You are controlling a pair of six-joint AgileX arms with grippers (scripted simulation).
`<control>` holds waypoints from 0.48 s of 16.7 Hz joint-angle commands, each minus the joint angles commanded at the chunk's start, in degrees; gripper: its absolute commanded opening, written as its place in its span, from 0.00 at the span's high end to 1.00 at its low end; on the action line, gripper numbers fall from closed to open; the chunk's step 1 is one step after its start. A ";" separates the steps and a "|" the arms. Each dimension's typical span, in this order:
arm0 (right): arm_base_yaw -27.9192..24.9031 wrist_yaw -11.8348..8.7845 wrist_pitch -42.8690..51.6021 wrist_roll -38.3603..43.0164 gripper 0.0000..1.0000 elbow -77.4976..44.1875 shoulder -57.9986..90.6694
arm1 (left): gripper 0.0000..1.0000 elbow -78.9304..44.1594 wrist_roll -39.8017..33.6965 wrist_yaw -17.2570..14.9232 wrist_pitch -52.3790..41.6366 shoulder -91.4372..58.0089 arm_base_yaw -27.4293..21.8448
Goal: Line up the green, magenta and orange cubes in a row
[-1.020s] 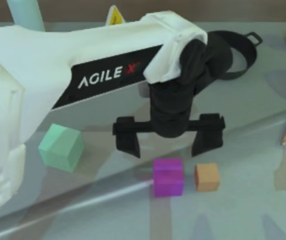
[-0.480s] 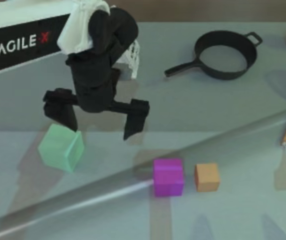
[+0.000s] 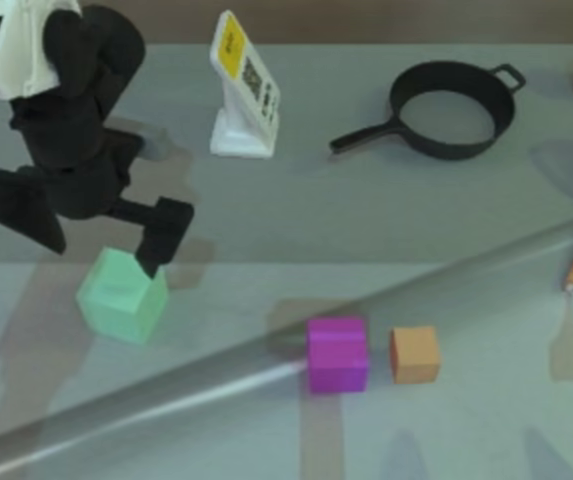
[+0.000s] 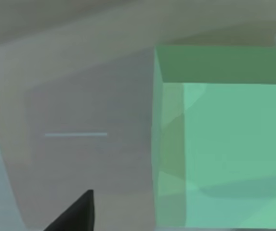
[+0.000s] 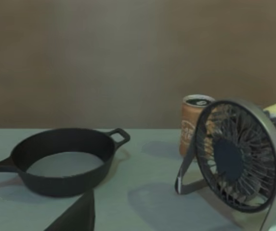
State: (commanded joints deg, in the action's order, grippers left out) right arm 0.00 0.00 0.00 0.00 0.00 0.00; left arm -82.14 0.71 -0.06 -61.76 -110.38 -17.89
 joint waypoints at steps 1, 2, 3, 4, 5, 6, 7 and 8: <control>0.00 0.00 0.00 0.00 0.00 0.00 0.00 | 0.00 0.00 0.00 0.00 0.00 0.00 0.00; 0.00 0.00 0.00 0.00 0.00 0.00 0.00 | 0.00 0.00 0.00 0.00 0.00 0.00 0.00; 0.00 0.00 0.00 0.00 0.00 0.00 0.00 | 0.00 -0.16 -0.07 0.06 -0.13 -0.25 -0.24; 0.00 0.00 0.00 0.00 0.00 0.00 0.00 | 0.00 -0.06 -0.08 0.05 0.05 -0.32 -0.22; 0.00 0.00 0.00 0.00 0.00 0.00 0.00 | 0.00 0.37 -0.09 0.04 0.81 -0.60 -0.19; 0.00 0.00 0.00 0.00 0.00 0.00 0.00 | 0.00 1.11 -0.08 0.01 2.09 -1.10 -0.14; 0.00 0.00 0.00 0.00 0.00 0.00 0.00 | 0.00 2.10 -0.07 -0.01 3.82 -1.78 -0.10; 0.00 0.00 0.00 0.00 0.00 0.00 0.00 | 0.00 3.29 -0.04 -0.02 5.87 -2.59 -0.06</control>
State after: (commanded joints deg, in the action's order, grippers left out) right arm 0.00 0.00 0.00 0.00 0.00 0.00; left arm -78.85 0.68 -0.08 -55.89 -112.97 -17.95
